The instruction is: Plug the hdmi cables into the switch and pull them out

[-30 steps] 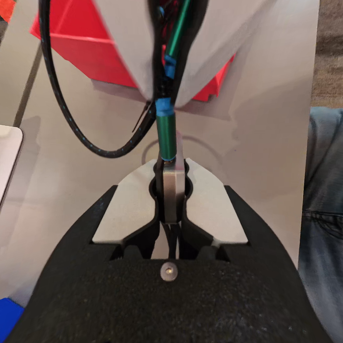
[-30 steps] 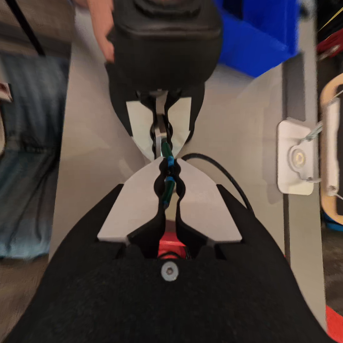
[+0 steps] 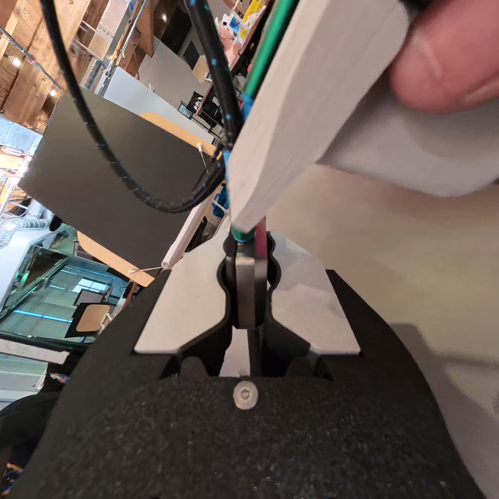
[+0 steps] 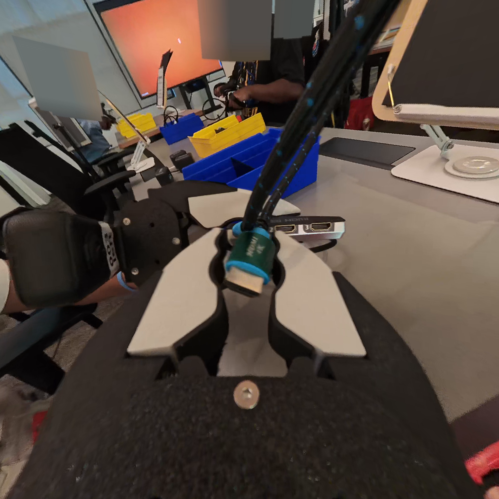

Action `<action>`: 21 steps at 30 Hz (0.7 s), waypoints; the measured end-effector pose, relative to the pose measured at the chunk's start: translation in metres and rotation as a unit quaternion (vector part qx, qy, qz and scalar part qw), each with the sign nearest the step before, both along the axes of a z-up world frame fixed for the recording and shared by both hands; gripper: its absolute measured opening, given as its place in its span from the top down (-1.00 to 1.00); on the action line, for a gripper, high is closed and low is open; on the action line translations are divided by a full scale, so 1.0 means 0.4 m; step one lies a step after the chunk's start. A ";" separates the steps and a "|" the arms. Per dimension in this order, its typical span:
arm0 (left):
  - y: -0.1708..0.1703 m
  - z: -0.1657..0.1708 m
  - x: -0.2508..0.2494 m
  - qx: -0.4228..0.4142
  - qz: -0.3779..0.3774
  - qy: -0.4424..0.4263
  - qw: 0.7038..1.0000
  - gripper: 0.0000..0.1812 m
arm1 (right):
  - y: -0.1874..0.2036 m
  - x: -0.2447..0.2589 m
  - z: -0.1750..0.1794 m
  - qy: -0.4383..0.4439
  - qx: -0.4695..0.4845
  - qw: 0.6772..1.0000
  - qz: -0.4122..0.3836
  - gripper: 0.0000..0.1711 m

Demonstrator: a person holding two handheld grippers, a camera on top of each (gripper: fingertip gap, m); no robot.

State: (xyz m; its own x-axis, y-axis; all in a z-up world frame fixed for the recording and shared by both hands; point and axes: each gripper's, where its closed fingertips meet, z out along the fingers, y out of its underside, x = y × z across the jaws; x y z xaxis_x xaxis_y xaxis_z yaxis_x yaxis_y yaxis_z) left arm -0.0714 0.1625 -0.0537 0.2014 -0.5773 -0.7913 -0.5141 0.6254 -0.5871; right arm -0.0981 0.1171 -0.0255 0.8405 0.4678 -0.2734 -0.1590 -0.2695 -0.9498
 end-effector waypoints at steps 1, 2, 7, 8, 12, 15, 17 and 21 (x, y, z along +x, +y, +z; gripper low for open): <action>-0.002 -0.002 0.000 0.003 0.001 0.000 1.000 0.76 | 0.001 -0.006 -0.002 0.011 -0.001 1.000 0.006 0.56; -0.007 -0.001 0.001 0.007 -0.003 -0.004 1.000 0.76 | 0.002 -0.007 0.003 0.023 0.006 1.000 0.005 0.59; -0.018 0.004 0.003 0.007 -0.010 -0.008 1.000 0.75 | -0.006 0.004 0.019 0.045 0.026 0.999 0.016 0.70; -0.018 0.005 0.004 0.010 -0.010 -0.005 1.000 0.75 | -0.008 0.005 0.020 0.047 0.024 0.998 0.024 0.70; -0.016 0.019 0.008 0.025 -0.008 0.000 1.000 0.74 | -0.014 0.013 0.029 0.069 0.042 0.996 0.025 0.72; -0.017 0.026 0.010 0.018 -0.015 -0.005 1.000 0.74 | -0.014 0.016 0.040 0.063 0.044 0.997 0.024 0.73; -0.017 0.029 0.011 0.016 -0.020 -0.005 1.000 0.74 | -0.014 0.017 0.043 0.066 0.044 0.996 0.029 0.74; -0.021 0.027 0.013 0.002 -0.030 -0.009 1.000 0.75 | -0.019 0.019 0.043 0.067 0.040 0.996 0.037 0.74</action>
State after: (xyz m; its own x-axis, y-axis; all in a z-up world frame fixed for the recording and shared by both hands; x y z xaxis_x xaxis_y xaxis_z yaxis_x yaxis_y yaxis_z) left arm -0.0664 0.1540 -0.0430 0.1796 -0.5863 -0.7900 -0.4650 0.6570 -0.5933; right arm -0.0904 0.1097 -0.0082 0.7606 0.5523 -0.3413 -0.2688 -0.2106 -0.9399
